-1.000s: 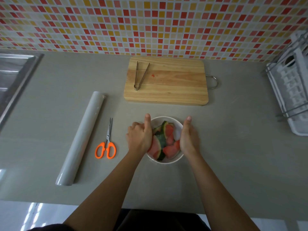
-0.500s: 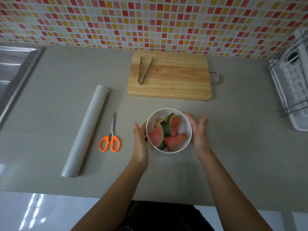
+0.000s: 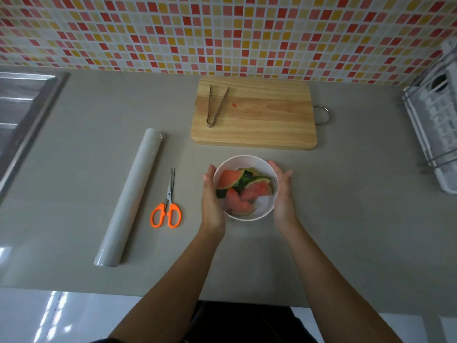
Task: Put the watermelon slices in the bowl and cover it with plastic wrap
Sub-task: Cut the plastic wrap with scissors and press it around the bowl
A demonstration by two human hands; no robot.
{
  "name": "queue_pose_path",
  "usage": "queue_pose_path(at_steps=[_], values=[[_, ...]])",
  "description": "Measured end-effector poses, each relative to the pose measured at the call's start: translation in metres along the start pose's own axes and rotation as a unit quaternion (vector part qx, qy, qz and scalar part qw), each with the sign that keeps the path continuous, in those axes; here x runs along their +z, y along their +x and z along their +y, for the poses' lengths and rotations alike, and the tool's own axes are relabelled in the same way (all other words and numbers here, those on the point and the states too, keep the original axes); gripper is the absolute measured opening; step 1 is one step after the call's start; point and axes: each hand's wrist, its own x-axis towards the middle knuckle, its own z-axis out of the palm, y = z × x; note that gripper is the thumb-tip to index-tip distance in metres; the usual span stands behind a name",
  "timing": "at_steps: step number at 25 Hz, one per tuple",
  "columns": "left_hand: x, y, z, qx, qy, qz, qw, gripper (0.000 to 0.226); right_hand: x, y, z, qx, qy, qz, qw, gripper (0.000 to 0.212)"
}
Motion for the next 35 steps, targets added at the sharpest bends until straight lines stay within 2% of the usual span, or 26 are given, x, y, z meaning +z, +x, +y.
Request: queue_pose_path(at_steps=[3,5,7,9,11,12,13,17,18,20,22,23,25,27,28,30,32,34,35], values=[[0.006,0.005,0.001,0.009,-0.068,-0.017,0.998,0.052,0.007,-0.003,0.005,0.013,0.068,0.016,0.997,0.063],[0.006,0.010,0.005,-0.010,-0.073,-0.025,0.997,0.057,0.004,-0.004,0.002,0.041,0.085,0.003,0.996,0.070],[-0.001,0.013,0.011,-0.018,-0.126,-0.026,0.991,0.055,-0.001,-0.003,-0.004,0.085,0.080,-0.010,0.993,0.080],[-0.010,0.013,0.013,-0.013,-0.125,0.018,0.992,0.048,-0.005,0.000,-0.009,0.108,0.056,-0.017,0.992,0.087],[-0.012,0.001,0.002,-0.012,-0.071,0.120,0.990,0.051,-0.011,0.005,-0.012,0.075,0.005,0.008,0.997,0.082],[-0.010,-0.008,-0.005,-0.007,-0.077,0.147,0.986,0.050,-0.012,0.009,-0.014,0.058,-0.004,0.010,0.998,0.078],[-0.004,-0.017,-0.013,0.002,-0.092,0.138,0.986,0.048,-0.010,0.011,-0.016,0.053,-0.002,-0.003,0.999,0.076],[0.008,-0.015,-0.004,-0.005,-0.140,0.007,0.990,0.047,-0.001,0.006,-0.016,0.065,0.036,-0.074,0.995,0.079],[0.004,-0.005,0.005,-0.013,-0.176,-0.002,0.984,0.045,-0.004,0.003,-0.012,0.068,0.049,-0.064,0.994,0.079],[-0.006,0.013,0.019,-0.036,-0.224,0.050,0.973,0.053,-0.013,0.000,-0.004,0.075,0.069,-0.027,0.994,0.079],[-0.017,0.022,0.017,-0.033,-0.143,0.124,0.981,0.059,-0.017,0.001,-0.003,0.076,0.042,0.009,0.996,0.081],[-0.017,0.020,0.011,-0.026,-0.068,0.116,0.991,0.059,-0.017,0.003,-0.005,0.077,0.028,0.010,0.997,0.081],[-0.010,0.011,0.001,-0.016,0.027,0.026,0.999,0.063,-0.012,0.006,-0.011,0.072,0.029,-0.037,0.996,0.082],[-0.007,0.011,0.005,-0.028,0.015,-0.054,0.998,0.065,-0.009,0.008,-0.016,0.083,0.057,-0.076,0.992,0.084],[-0.006,0.014,0.012,-0.040,-0.024,-0.062,0.997,0.064,-0.011,0.009,-0.017,0.091,0.066,-0.080,0.990,0.086],[-0.010,0.024,0.024,-0.039,-0.062,0.004,0.997,0.057,-0.018,0.012,-0.018,0.099,0.061,-0.068,0.991,0.089],[-0.019,0.031,0.027,-0.028,0.031,0.089,0.995,0.057,-0.027,0.016,-0.013,0.093,0.033,-0.034,0.995,0.083],[-0.025,0.029,0.025,-0.033,0.155,0.067,0.985,0.061,-0.033,0.017,-0.014,0.087,-0.001,-0.021,0.996,0.078],[-0.026,0.028,0.024,-0.042,0.181,0.047,0.981,0.062,-0.034,0.018,-0.015,0.093,-0.003,-0.020,0.995,0.075]])
